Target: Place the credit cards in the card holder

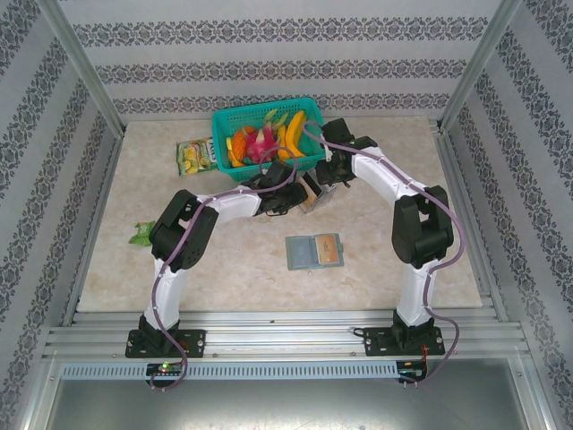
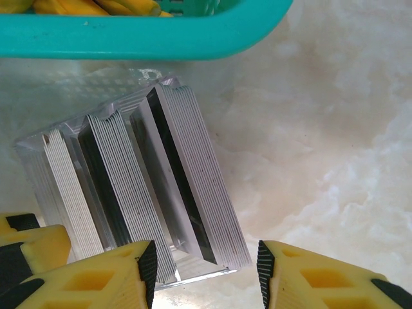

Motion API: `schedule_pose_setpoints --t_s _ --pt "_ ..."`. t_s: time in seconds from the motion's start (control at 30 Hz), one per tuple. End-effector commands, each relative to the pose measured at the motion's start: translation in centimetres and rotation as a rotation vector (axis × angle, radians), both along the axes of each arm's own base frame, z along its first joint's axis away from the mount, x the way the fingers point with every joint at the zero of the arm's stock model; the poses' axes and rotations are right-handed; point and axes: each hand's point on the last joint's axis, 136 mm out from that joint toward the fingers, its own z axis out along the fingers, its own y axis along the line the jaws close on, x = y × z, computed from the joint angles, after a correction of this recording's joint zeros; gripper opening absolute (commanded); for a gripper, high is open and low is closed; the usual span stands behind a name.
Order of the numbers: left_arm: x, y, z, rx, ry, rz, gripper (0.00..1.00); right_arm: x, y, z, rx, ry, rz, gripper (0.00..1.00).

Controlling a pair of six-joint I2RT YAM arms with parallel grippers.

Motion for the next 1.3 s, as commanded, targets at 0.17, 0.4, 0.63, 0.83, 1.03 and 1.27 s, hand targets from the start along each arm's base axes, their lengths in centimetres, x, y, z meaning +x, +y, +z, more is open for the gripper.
schedule_pose_setpoints --t_s 0.17,0.4,0.63,0.83,1.03,1.27 --pt "-1.2 0.5 -2.5 0.064 0.061 0.013 0.47 0.5 0.4 -0.5 -0.164 -0.020 0.062 0.48" --pt "-1.4 0.6 -2.6 0.071 0.064 0.008 0.46 1.2 0.1 -1.3 -0.212 -0.021 0.065 0.48" --pt "-1.5 0.6 -2.9 0.070 0.071 0.008 0.45 2.0 -0.6 -2.5 -0.272 -0.018 0.058 0.48" --pt "-1.6 0.6 -2.8 0.072 0.071 0.007 0.45 2.6 -0.8 -2.1 -0.294 -0.039 0.050 0.45" --pt "-1.7 0.7 -3.0 0.078 0.075 0.007 0.44 2.9 -1.3 -1.1 -0.326 -0.067 0.042 0.44" --pt "-1.6 0.5 -3.0 0.071 0.075 0.008 0.44 2.2 0.2 -2.8 -0.242 0.003 0.085 0.44"
